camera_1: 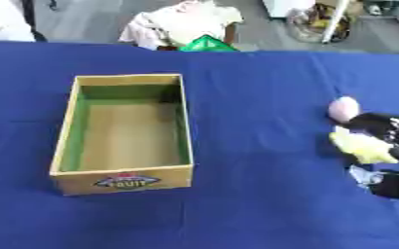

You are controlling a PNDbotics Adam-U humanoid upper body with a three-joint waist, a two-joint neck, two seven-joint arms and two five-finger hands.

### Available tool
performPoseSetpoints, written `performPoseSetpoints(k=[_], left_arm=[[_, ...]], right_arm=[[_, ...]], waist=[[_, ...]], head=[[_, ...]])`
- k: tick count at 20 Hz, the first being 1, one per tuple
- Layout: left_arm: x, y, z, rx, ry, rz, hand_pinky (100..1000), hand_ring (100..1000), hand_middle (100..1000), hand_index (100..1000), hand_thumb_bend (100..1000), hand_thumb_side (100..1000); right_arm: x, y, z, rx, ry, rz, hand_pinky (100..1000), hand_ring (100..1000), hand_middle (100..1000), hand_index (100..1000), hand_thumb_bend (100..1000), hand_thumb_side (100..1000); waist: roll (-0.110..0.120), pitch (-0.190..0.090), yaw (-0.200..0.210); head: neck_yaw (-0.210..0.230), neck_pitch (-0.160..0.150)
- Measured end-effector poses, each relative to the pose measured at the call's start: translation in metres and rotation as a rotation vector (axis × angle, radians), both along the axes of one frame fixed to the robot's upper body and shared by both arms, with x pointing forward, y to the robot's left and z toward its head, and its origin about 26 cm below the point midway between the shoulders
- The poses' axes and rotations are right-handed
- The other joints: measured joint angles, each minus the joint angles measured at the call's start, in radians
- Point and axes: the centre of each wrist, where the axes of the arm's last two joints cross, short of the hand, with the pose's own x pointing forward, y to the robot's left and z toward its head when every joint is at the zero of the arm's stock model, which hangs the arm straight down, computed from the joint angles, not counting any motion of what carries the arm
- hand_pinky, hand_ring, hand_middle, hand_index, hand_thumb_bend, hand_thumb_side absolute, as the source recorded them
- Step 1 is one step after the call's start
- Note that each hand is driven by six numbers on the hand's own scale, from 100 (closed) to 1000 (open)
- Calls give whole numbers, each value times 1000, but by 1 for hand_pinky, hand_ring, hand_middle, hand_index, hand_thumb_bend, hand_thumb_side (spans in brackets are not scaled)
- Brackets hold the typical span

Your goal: Pick up objects on the table and place them in the box.

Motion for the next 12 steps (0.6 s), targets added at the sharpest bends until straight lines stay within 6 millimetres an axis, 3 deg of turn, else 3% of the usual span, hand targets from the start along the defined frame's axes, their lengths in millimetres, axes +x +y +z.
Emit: performPoseSetpoints(k=[9, 11, 12], left_arm=[[0, -1, 0, -7, 0, -3, 762, 861, 730, 774, 295, 720], [0, -1, 0, -7, 1, -4, 762, 861, 730, 774, 295, 720], [0, -2, 0, -7, 2, -4, 762, 861, 730, 774, 294, 721]], right_arm=[[-2, 2, -5, -13, 40, -59, 847, 881, 859, 901, 202, 252], [-2, 2, -5, -12, 40, -79, 846, 880, 857, 902, 206, 234], [-2, 2, -5, -11, 40, -88, 847, 881, 854, 909, 215, 171]], waist=[[2, 1, 6], [2, 1, 7], [2, 2, 8]], head=[[0, 0], [0, 0], [0, 0]])
